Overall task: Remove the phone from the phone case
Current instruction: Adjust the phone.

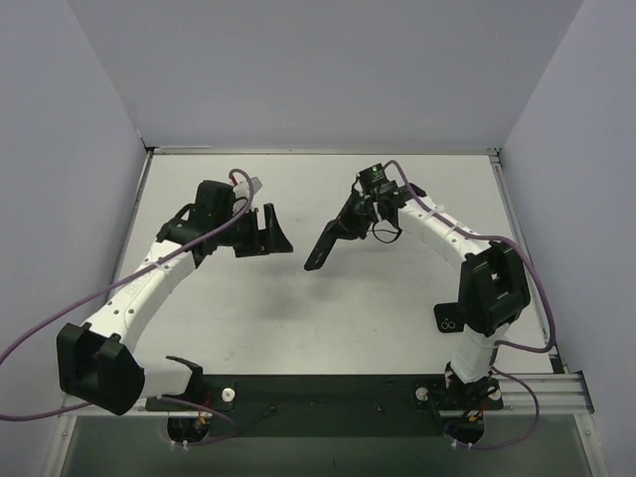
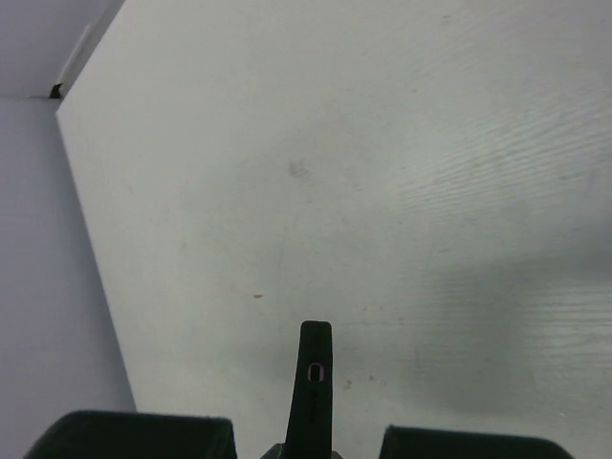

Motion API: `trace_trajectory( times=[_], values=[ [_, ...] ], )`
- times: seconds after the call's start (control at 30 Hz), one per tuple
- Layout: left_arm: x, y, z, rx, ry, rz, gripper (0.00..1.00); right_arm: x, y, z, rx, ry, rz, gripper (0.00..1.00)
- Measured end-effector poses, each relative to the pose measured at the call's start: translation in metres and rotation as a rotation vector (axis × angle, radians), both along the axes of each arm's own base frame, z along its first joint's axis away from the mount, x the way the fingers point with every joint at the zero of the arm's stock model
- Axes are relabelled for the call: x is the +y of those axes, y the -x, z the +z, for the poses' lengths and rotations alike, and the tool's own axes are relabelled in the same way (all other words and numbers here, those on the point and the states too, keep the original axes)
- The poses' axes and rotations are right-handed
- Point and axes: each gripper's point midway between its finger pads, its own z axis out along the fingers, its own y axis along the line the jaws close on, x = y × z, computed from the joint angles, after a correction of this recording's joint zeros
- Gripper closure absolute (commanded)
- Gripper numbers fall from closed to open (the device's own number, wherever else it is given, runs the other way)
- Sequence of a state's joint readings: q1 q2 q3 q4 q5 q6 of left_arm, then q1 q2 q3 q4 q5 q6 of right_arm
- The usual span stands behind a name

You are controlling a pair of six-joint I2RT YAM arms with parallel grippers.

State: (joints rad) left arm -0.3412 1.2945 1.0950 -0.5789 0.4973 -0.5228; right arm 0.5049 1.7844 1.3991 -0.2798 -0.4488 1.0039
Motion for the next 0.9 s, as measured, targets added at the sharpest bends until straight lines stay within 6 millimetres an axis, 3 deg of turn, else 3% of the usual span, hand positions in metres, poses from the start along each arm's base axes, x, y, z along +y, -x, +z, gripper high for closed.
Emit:
trace_trajectory(
  times=[0.13, 0.23, 0.33, 0.4, 0.53, 0.63, 0.9],
  values=[
    [-0.014, 0.010, 0.007, -0.100, -0.126, -0.074, 0.13, -0.022, 0.006, -0.013, 0.079, 0.152, -0.108, 1.00],
    [-0.026, 0.019, 0.008, -0.168, -0.190, -0.122, 0.13, -0.028, 0.001, -0.001, 0.130, 0.287, -0.187, 1.00],
    [-0.032, 0.023, 0.010, -0.232, -0.235, -0.131, 0.11, -0.023, -0.019, 0.022, 0.131, 0.370, -0.251, 1.00],
    [-0.036, 0.027, 0.011, -0.279, -0.252, -0.138, 0.08, -0.021, -0.023, 0.024, 0.140, 0.390, -0.265, 1.00],
    [-0.044, 0.032, 0.014, -0.358, -0.280, -0.177, 0.08, -0.036, 0.004, 0.004, 0.253, 0.480, -0.270, 1.00],
    [-0.046, 0.022, 0.012, -0.376, -0.318, -0.178, 0.08, -0.045, 0.019, -0.010, 0.320, 0.530, -0.276, 1.00],
    [-0.068, 0.010, -0.010, -0.367, -0.394, -0.250, 0.08, -0.046, 0.025, -0.012, 0.347, 0.535, -0.288, 1.00]
  ],
)
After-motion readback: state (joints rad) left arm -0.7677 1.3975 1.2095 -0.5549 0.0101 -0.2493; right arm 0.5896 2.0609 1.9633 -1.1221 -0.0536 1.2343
